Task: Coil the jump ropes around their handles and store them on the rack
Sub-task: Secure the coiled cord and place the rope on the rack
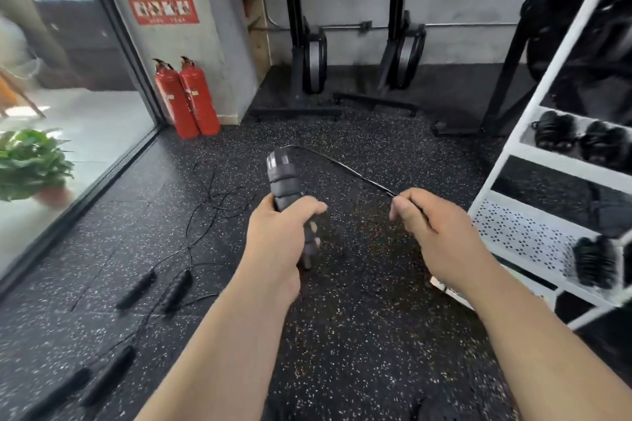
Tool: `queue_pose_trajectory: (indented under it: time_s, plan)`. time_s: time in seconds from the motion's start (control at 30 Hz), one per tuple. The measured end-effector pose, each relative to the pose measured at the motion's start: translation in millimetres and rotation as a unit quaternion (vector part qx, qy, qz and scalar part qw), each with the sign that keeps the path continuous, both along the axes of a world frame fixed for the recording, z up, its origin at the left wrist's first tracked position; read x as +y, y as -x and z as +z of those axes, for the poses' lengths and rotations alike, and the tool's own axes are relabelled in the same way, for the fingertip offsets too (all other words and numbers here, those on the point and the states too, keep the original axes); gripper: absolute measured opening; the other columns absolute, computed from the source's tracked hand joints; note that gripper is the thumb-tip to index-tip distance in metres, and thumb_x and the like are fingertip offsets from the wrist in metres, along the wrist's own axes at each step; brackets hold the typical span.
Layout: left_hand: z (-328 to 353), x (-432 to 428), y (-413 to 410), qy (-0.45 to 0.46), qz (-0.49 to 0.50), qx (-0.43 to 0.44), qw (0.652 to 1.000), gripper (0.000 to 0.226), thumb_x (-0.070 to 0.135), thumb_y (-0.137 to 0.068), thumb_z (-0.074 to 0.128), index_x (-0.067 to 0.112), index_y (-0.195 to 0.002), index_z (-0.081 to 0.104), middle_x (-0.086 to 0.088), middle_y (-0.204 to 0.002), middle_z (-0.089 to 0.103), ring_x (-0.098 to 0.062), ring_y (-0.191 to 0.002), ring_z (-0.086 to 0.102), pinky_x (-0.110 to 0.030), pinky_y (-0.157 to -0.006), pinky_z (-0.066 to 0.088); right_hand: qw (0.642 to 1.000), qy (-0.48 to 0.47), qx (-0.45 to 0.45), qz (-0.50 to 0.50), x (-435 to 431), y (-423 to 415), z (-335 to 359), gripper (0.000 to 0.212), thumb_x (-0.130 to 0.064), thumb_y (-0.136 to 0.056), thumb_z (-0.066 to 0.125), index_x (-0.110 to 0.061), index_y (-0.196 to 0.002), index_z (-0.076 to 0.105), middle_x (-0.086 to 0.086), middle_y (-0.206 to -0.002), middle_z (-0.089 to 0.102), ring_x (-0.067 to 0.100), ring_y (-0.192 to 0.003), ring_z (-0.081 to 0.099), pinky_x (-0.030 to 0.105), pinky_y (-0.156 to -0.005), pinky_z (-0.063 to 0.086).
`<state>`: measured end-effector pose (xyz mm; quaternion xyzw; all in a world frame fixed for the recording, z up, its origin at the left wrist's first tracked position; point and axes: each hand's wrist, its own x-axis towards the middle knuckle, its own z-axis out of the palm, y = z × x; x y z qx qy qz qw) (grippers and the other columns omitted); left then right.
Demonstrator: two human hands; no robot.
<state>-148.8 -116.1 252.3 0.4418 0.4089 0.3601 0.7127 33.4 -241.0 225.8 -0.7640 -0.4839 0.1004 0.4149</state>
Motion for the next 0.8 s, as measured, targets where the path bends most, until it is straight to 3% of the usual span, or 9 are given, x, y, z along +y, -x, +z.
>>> queue_pose_trajectory:
  time_s: [0.2, 0.3, 0.37, 0.43, 0.47, 0.57, 0.7, 0.8]
  plan:
    - [-38, -32, -33, 0.172, -0.091, -0.077, 0.978, 0.028, -0.004, -0.087, 0.073, 0.007, -0.111, 0.064, -0.012, -0.097, 0.069, -0.019, -0.063, 0.057, -0.036, -0.059, 0.052, 0.997, 0.013, 0.004, -0.069, 16, 5, -35, 0.034, -0.045, -0.111, 0.043, -0.029, -0.085, 0.059, -0.005, -0.065, 0.061, 0.012, -0.063, 0.056, 0.034, -0.061, 0.044]
    - [-45, -25, -53, 0.165, -0.105, -0.106, 0.975, 0.025, -0.002, -0.089, 0.070, 0.005, -0.112, 0.067, -0.008, -0.081, 0.064, -0.018, -0.061, 0.056, -0.033, -0.056, 0.051, 0.999, 0.021, 0.022, -0.041, 34, 9, -45, 0.031, -0.041, -0.111, 0.046, -0.026, -0.086, 0.056, -0.016, -0.069, 0.064, 0.007, -0.061, 0.059, 0.029, -0.058, 0.045]
    - [-46, -13, -60, 0.146, -0.130, -0.109, 0.975, 0.027, 0.001, -0.088, 0.070, 0.002, -0.115, 0.069, -0.009, -0.081, 0.060, -0.017, -0.062, 0.055, -0.031, -0.056, 0.050, 0.997, 0.059, 0.052, -0.021, 43, 9, -50, 0.019, -0.030, -0.110, 0.048, -0.036, -0.098, 0.061, -0.013, -0.066, 0.065, 0.004, -0.058, 0.061, 0.028, -0.059, 0.049]
    - [-48, -1, -63, 0.124, -0.176, -0.092, 0.972, 0.045, 0.006, -0.082, 0.073, 0.002, -0.126, 0.070, -0.010, -0.085, 0.059, -0.016, -0.063, 0.055, -0.031, -0.057, 0.050, 0.994, 0.102, 0.037, -0.007, 48, 3, -52, 0.033, -0.016, -0.106, 0.050, -0.046, -0.112, 0.062, -0.012, -0.069, 0.067, 0.002, -0.061, 0.064, 0.024, -0.062, 0.053]
    - [-51, 4, -64, 0.121, -0.196, -0.080, 0.970, 0.052, 0.008, -0.078, 0.074, 0.004, -0.129, 0.070, -0.010, -0.086, 0.059, -0.016, -0.063, 0.055, -0.031, -0.057, 0.050, 0.992, 0.122, 0.019, 0.000, 50, -2, -54, 0.034, -0.013, -0.104, 0.051, -0.042, -0.115, 0.063, -0.010, -0.071, 0.068, 0.005, -0.064, 0.065, 0.029, -0.066, 0.055]
    - [-50, 15, -68, 0.156, -0.226, -0.077, 0.959, 0.054, 0.007, -0.074, 0.073, 0.007, -0.128, 0.072, -0.008, -0.091, 0.064, -0.014, -0.064, 0.055, -0.029, -0.057, 0.049, 0.991, 0.131, 0.002, 0.026, 54, -15, -55, 0.016, -0.028, -0.109, 0.051, -0.036, -0.112, 0.064, -0.008, -0.077, 0.070, 0.013, -0.070, 0.067, 0.037, -0.068, 0.055]
    - [-47, 52, -66, 0.173, -0.101, -0.124, 0.972, 0.045, 0.001, -0.087, 0.065, 0.007, -0.132, 0.067, -0.009, -0.129, 0.074, -0.011, -0.067, 0.056, -0.028, -0.059, 0.049, 0.984, 0.172, -0.003, 0.051, 52, -41, -57, 0.029, -0.047, -0.110, 0.047, -0.036, -0.088, 0.063, -0.004, -0.064, 0.062, 0.009, -0.051, 0.052, 0.033, -0.055, 0.045]
    - [-49, 81, -61, 0.172, -0.015, -0.180, 0.968, 0.046, 0.004, -0.089, 0.064, 0.009, -0.134, 0.066, -0.006, -0.122, 0.072, -0.011, -0.068, 0.055, -0.028, -0.060, 0.049, 0.985, 0.168, -0.019, 0.034, 47, -55, -56, 0.030, -0.051, -0.109, 0.043, -0.041, -0.088, 0.063, -0.001, -0.065, 0.062, 0.011, -0.049, 0.050, 0.031, -0.054, 0.044]
